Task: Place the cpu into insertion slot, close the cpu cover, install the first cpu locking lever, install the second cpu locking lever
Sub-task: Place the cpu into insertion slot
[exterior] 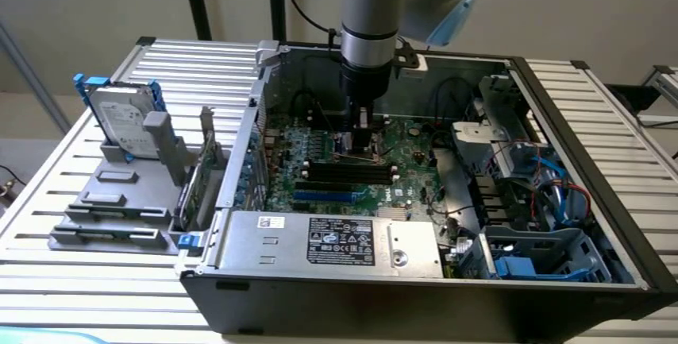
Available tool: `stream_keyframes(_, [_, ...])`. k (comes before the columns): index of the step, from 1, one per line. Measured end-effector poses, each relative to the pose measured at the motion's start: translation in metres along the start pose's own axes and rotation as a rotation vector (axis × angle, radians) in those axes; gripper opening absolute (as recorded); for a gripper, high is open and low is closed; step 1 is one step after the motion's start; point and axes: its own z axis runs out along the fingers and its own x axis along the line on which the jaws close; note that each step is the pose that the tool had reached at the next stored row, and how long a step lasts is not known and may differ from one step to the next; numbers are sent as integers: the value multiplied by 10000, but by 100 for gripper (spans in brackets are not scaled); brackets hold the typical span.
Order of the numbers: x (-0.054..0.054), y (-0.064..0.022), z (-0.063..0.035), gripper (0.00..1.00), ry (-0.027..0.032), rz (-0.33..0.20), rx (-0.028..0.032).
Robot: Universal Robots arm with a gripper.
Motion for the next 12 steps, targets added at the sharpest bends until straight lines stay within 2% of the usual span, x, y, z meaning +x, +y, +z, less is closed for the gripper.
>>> stream_keyframes(12, [-4,8,14,54,-26,23,6])
